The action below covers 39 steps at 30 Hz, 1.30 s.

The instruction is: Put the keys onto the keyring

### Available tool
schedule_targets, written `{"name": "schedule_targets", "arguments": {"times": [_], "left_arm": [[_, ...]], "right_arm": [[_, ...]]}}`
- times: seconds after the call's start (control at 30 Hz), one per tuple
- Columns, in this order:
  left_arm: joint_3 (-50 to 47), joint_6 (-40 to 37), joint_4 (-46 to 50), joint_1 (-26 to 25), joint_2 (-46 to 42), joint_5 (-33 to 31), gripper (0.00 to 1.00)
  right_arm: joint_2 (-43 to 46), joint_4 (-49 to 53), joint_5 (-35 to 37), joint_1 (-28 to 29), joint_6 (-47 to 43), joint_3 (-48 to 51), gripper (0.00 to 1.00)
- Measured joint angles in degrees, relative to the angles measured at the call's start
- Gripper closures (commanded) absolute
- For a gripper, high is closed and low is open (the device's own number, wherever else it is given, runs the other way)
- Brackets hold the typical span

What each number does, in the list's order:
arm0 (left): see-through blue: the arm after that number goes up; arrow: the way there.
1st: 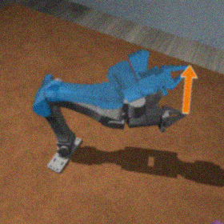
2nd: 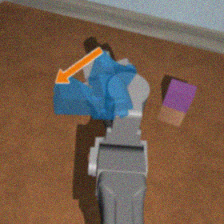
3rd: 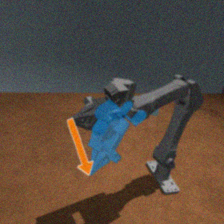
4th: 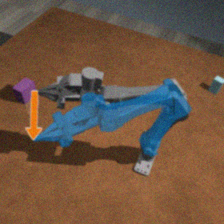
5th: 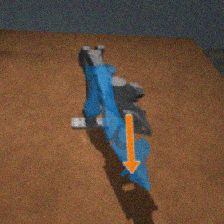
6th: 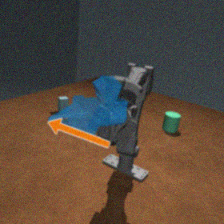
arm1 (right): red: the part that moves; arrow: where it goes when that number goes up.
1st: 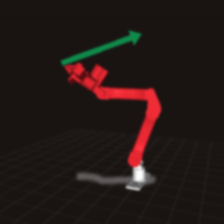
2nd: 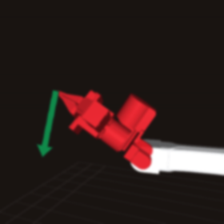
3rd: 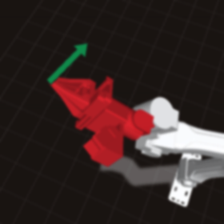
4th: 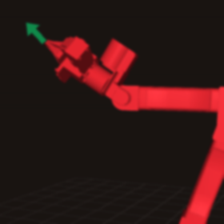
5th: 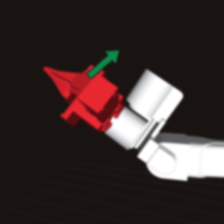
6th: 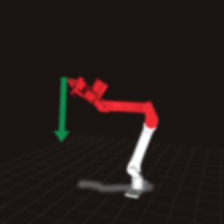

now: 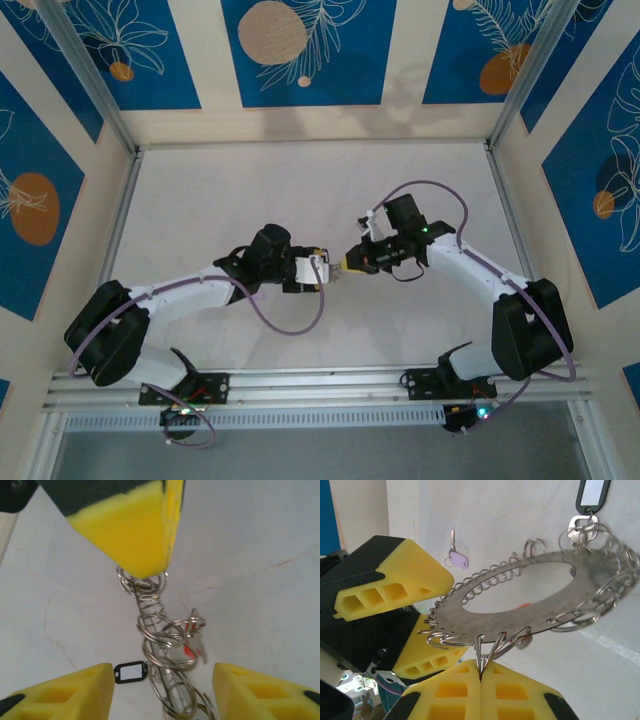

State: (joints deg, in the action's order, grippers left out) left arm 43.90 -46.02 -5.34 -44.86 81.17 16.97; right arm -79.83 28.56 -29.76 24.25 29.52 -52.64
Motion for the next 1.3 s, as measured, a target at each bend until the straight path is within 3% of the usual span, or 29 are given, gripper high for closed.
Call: {"name": "schedule_targets", "arguments": {"times": [0.17, 0.4, 0.67, 1.0, 1.3], "left_arm": [[-0.2, 1.4, -2.3, -0.1, 0.0, -0.8, 0.51], [-0.4, 6.3, -4.5, 0.0, -0.5, 0.4, 0.38], [-0.4, 9.5, -0.3, 1.4, -7.0, 6.3, 0.4], [0.7, 14.4, 5.5, 10.8, -13.5, 13.1, 0.57], [2.6, 14.6, 8.0, 11.5, -10.5, 21.1, 0.67]], "right_arm": [[-0.2, 0.4, 1.1, 0.7, -3.1, -0.7, 1.0], [0.4, -3.4, 3.9, 2.2, -7.3, -0.2, 1.0], [5.0, -14.6, 4.2, 2.6, -14.5, 5.4, 1.0], [11.3, -27.9, 1.9, 3.9, -31.7, 12.9, 1.0], [11.9, -35.4, -0.3, 5.1, -43.3, 14.1, 1.0]]}}
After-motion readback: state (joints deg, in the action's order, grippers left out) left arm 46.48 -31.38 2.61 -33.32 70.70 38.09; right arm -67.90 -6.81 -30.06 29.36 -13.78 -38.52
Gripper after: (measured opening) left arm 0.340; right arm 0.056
